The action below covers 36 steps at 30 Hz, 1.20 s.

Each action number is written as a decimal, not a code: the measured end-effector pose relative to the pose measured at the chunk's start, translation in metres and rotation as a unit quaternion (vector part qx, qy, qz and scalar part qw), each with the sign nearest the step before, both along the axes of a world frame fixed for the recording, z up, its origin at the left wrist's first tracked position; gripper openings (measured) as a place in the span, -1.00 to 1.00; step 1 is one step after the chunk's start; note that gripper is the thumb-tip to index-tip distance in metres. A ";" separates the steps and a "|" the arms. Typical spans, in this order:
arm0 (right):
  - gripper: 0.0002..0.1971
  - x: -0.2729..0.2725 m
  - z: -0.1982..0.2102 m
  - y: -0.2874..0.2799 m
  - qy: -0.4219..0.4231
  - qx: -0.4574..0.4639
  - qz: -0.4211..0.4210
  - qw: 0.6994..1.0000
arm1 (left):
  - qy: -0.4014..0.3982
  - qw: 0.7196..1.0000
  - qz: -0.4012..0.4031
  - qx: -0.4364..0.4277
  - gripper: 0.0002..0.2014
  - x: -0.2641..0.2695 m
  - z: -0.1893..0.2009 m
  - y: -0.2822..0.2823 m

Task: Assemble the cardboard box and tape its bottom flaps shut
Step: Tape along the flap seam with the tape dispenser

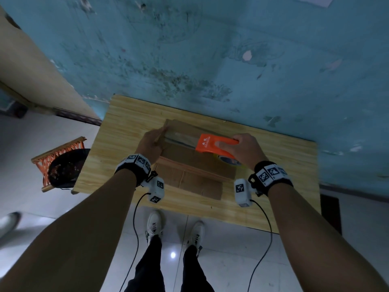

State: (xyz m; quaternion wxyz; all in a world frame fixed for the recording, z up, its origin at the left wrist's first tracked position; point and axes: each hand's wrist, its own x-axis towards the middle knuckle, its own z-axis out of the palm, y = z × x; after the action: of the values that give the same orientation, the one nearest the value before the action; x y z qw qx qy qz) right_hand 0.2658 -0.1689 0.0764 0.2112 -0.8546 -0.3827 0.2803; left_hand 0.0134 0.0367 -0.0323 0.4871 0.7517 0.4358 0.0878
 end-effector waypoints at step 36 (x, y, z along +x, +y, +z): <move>-0.51 0.018 0.000 -0.017 0.070 -0.003 -0.015 0.997 | 0.300 0.843 -0.334 0.298 0.55 0.100 0.034 -0.054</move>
State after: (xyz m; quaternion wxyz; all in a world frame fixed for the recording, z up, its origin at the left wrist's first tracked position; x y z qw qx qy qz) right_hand 0.2841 -0.1859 0.0769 0.2387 -0.8394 -0.3530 0.3373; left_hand 0.1134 -0.0171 0.0016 0.0849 0.9501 0.2367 -0.1845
